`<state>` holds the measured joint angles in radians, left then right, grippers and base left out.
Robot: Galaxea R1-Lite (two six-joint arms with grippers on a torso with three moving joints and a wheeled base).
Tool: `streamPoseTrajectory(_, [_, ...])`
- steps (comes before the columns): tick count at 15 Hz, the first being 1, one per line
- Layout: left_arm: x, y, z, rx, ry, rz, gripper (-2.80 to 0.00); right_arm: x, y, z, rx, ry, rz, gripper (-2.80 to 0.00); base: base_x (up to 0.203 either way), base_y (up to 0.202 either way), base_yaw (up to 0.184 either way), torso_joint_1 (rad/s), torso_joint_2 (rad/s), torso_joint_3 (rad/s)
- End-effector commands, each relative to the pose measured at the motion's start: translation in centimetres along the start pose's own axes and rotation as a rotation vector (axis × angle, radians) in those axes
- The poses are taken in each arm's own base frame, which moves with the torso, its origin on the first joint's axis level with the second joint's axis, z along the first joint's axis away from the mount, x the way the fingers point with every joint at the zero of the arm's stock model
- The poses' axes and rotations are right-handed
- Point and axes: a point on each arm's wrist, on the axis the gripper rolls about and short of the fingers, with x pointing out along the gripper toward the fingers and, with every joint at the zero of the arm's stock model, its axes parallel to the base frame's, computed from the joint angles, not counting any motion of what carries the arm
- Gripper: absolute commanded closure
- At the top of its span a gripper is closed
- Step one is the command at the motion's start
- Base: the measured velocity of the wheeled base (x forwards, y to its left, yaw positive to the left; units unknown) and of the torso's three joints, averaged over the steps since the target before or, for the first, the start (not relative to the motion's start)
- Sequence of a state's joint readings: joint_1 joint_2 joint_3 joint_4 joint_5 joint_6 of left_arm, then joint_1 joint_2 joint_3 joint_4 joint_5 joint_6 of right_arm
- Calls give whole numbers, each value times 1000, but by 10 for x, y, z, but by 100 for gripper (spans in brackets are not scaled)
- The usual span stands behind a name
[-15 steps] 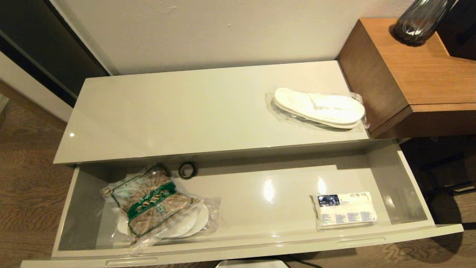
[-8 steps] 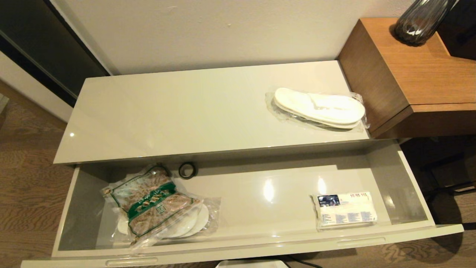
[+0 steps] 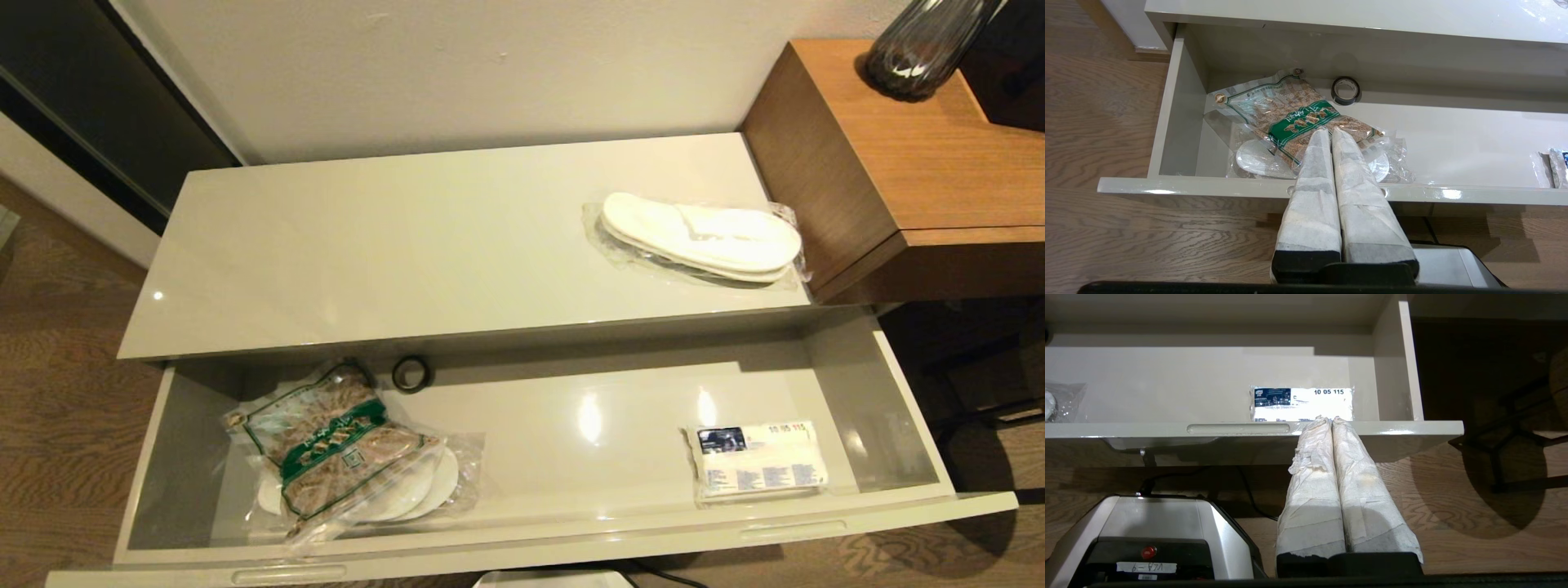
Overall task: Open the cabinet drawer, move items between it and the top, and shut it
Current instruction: Close the drawer
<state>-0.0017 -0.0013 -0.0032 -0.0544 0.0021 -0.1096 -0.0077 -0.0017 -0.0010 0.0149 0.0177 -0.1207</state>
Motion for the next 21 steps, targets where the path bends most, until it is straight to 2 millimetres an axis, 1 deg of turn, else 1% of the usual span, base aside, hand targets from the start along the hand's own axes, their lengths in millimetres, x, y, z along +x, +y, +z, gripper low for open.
streamPoseTrajectory(1, [0, 0, 0, -1, 1, 0, 0, 0, 0, -1, 7, 9, -2, 0, 0, 0, 0, 0, 0, 0])
streamPoseTrajectory(2, [0, 0, 0, -1, 1, 0, 0, 0, 0, 0, 54, 19, -7, 0, 0, 0, 0, 0, 0, 0])
streamPoseTrajectory(4, [0, 0, 0, -1, 1, 1, 0, -8, -2, 16, 91, 8, -5, 0, 0, 0, 0, 0, 0, 0])
streamPoseTrajectory(5, [0, 0, 0, -1, 0, 1, 0, -14, -2, 23, 98, 35, 28, 0, 0, 0, 0, 0, 0, 0])
streamPoseTrajectory(6, [0, 0, 0, -1, 0, 1, 0, -24, -3, 38, 106, 45, 64, 0, 0, 0, 0, 0, 0, 0])
streamPoseTrajectory(7, [0, 0, 0, -1, 1, 0, 0, -37, -5, 61, 114, 23, 87, 0, 0, 0, 0, 0, 0, 0])
streamPoseTrajectory(8, [0, 0, 0, -1, 1, 0, 0, -52, -8, 92, 139, 3, 91, 0, 0, 0, 0, 0, 0, 0])
streamPoseTrajectory(9, [0, 0, 0, -1, 1, 0, 0, -53, -11, 115, 175, 47, 87, 0, 0, 0, 0, 0, 0, 0])
streamPoseTrajectory(10, [0, 0, 0, -1, 1, 0, 0, -46, -13, 131, 197, 113, 87, 0, 0, 0, 0, 0, 0, 0])
streamPoseTrajectory(11, [0, 0, 0, -1, 1, 0, 0, -36, -14, 139, 208, 186, 92, 0, 0, 0, 0, 0, 0, 0])
streamPoseTrajectory(12, [0, 0, 0, -1, 1, 0, 0, -19, -14, 138, 212, 300, 101, 0, 0, 0, 0, 0, 0, 0])
streamPoseTrajectory(13, [0, 0, 0, -1, 0, 1, 0, 5, -13, 128, 216, 457, 117, 0, 0, 0, 0, 0, 0, 0])
streamPoseTrajectory(14, [0, 0, 0, -1, 1, 0, 0, 28, -11, 109, 225, 645, 137, 0, 0, 0, 0, 0, 0, 0])
streamPoseTrajectory(15, [0, 0, 0, -1, 0, 1, 0, 47, -9, 92, 236, 807, 154, 0, 0, 0, 0, 0, 0, 0])
streamPoseTrajectory(16, [0, 0, 0, -1, 1, 0, 0, 62, -8, 79, 250, 931, 163, 0, 0, 0, 0, 0, 0, 0])
streamPoseTrajectory(18, [0, 0, 0, -1, 1, 0, 0, 91, -5, 60, 298, 1132, 157, 0, 0, 0, 0, 0, 0, 0])
streamPoseTrajectory(21, [0, 0, 0, -1, 0, 1, 0, 133, -2, 35, 373, 1309, 119, 0, 0, 0, 0, 0, 0, 0])
